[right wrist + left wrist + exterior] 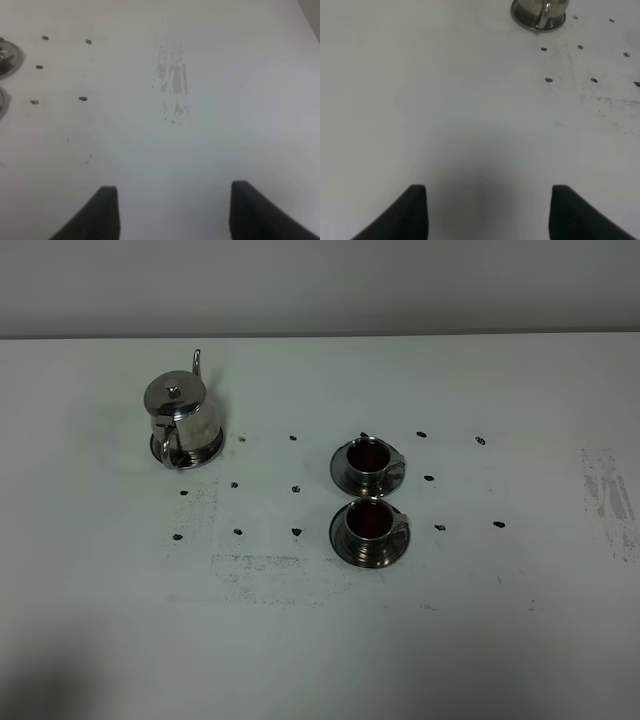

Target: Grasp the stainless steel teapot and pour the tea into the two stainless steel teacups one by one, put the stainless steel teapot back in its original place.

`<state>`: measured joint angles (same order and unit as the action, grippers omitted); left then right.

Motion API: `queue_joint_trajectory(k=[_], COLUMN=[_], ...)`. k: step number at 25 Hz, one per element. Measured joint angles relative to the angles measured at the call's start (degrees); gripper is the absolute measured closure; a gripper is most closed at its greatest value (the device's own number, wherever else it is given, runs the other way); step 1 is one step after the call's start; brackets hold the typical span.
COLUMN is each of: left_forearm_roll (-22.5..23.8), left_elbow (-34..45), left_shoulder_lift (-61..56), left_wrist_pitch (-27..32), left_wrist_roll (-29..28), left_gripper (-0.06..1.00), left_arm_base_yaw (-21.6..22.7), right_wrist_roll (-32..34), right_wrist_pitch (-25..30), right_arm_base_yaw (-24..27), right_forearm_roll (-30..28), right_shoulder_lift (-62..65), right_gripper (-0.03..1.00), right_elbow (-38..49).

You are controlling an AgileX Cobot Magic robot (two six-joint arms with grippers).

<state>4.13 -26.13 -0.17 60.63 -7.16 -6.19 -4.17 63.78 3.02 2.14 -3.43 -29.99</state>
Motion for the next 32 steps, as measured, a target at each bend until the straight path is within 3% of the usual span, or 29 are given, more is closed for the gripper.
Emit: queue_joint_trajectory(k=[7,13,32], left_forearm_roll=[0.0,0.0,0.0], left_elbow=[0.0,0.0,0.0], left_shoulder_lift=[0.0,0.0,0.0], left_wrist_pitch=[-0.01,0.06,0.06], left_wrist_roll=[0.0,0.0,0.0], left_gripper=[0.43,0.43,0.43], left_arm_base_yaw=[0.0,0.0,0.0], right_wrist_roll=[0.0,0.0,0.0], right_wrist_pitch=[0.0,0.0,0.0], right_arm_base_yaw=[-0.26,-4.51,-4.63], right_forearm_roll=[0.0,0.06,0.06], right_shoulder_lift=[0.0,0.0,0.0], right_gripper=[0.49,0.49,0.49], right_elbow=[0.0,0.0,0.0])
